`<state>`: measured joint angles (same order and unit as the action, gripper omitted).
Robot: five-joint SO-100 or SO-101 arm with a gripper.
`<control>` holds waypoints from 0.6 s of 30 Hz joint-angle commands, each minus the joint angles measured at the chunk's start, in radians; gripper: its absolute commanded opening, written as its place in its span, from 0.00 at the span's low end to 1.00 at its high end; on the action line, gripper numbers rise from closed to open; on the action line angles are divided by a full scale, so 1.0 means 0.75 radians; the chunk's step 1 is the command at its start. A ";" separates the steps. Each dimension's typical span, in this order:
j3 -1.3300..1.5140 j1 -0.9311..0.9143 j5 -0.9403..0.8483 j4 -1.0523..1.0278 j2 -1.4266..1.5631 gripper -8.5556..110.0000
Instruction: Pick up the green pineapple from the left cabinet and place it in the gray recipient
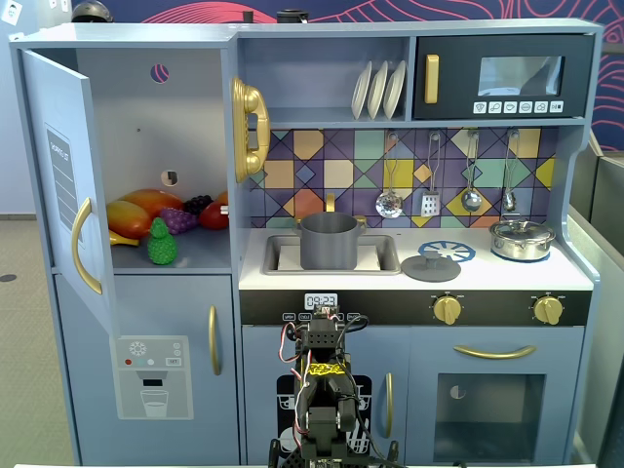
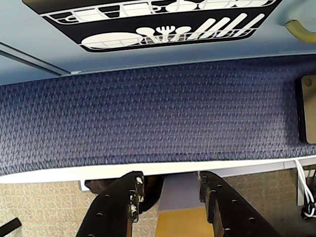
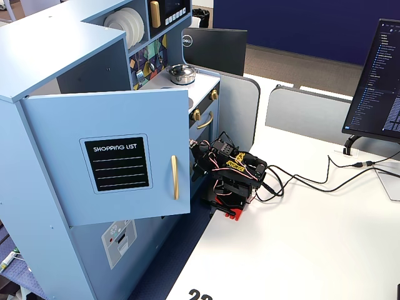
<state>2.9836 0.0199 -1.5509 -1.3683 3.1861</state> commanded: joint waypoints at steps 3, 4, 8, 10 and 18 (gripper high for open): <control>0.025 -0.063 0.004 -0.217 -0.008 0.07; 0.025 -0.063 0.004 -0.217 -0.008 0.07; 0.025 -0.061 0.006 -0.217 -0.008 0.07; 0.025 -0.051 0.000 -0.217 -0.008 0.07; -0.231 0.720 0.209 0.231 -0.006 0.07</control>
<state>2.9637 0.2148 -1.5278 -1.3315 3.1830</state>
